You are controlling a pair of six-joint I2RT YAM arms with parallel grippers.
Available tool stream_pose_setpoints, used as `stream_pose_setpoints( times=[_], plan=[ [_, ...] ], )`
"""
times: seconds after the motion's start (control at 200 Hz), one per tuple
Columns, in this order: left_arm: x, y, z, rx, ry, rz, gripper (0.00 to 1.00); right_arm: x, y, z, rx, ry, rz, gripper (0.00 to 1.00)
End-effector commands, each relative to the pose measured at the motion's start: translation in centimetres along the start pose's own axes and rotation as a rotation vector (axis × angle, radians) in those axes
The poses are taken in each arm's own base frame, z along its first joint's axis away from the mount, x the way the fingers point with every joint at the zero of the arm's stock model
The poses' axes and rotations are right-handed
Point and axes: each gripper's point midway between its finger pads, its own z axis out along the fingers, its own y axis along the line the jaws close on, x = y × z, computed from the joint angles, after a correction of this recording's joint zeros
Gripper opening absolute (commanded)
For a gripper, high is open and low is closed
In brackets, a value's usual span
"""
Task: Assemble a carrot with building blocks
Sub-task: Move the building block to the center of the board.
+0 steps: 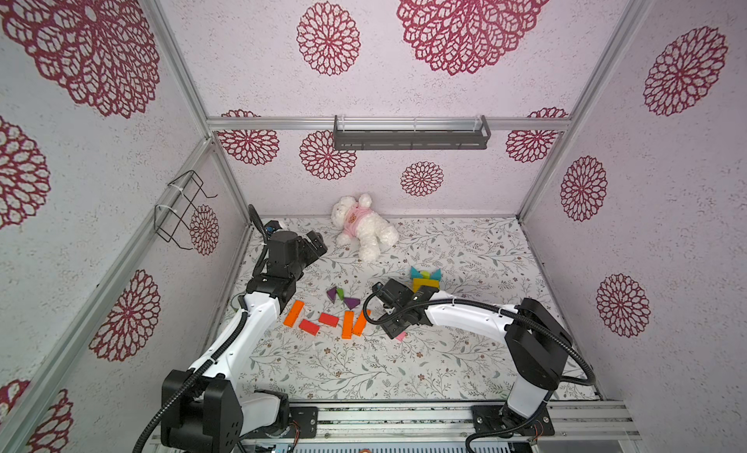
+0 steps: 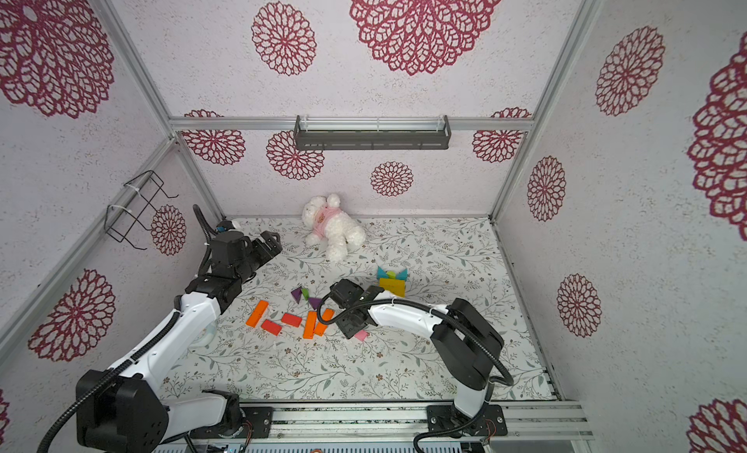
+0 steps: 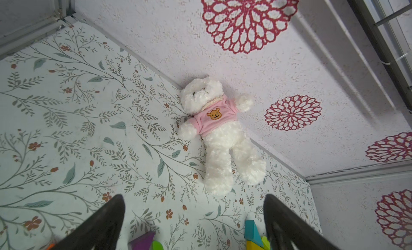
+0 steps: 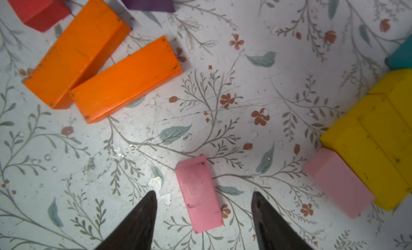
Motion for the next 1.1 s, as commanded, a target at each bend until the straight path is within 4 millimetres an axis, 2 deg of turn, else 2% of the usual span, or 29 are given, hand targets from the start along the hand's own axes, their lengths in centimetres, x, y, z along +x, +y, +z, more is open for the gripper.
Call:
stream_pose_setpoints(
  times=[0.0,0.1,0.27,0.33,0.41,0.52,0.621,0.826,0.941,1.096],
  plan=[
    [-0.5,-0.9,-0.2,0.033,0.007,-0.019,0.99,-0.1,0.2,-0.1,-0.02,0.023,-0.05,0.68],
    [-0.3,-0.9,-0.1,0.038,0.013,-0.022,0.99,1.0,1.1,0.8,-0.071,0.059,-0.087,0.65],
    [-0.1,-1.2,-0.1,0.053,0.025,-0.026,0.99,2.3,-0.1,2.2,-0.029,0.098,-0.086,0.62],
    [-0.1,-1.3,0.0,0.059,0.029,-0.027,1.0,2.6,-0.1,2.7,-0.036,0.11,-0.089,0.58],
    [0.0,-1.4,0.0,0.065,0.032,-0.027,1.0,2.9,0.4,3.4,-0.061,0.124,-0.096,0.44],
    [0.0,-1.4,0.0,0.062,0.03,-0.025,1.0,3.1,0.4,3.6,-0.067,0.125,-0.089,0.42],
    [0.0,-1.3,0.0,0.06,0.031,-0.026,1.0,3.3,0.0,3.4,-0.043,0.119,-0.085,0.37],
    [0.0,-1.4,0.0,0.065,0.034,-0.03,1.0,4.1,-2.3,1.8,0.036,0.103,-0.075,0.31],
    [0.0,-1.5,0.0,0.067,0.035,-0.032,1.0,5.3,-4.6,0.6,0.087,0.116,-0.058,0.31],
    [0.3,-1.7,0.1,0.079,0.05,-0.044,1.0,6.4,-6.5,0.3,0.126,0.148,-0.06,0.31]
  ],
)
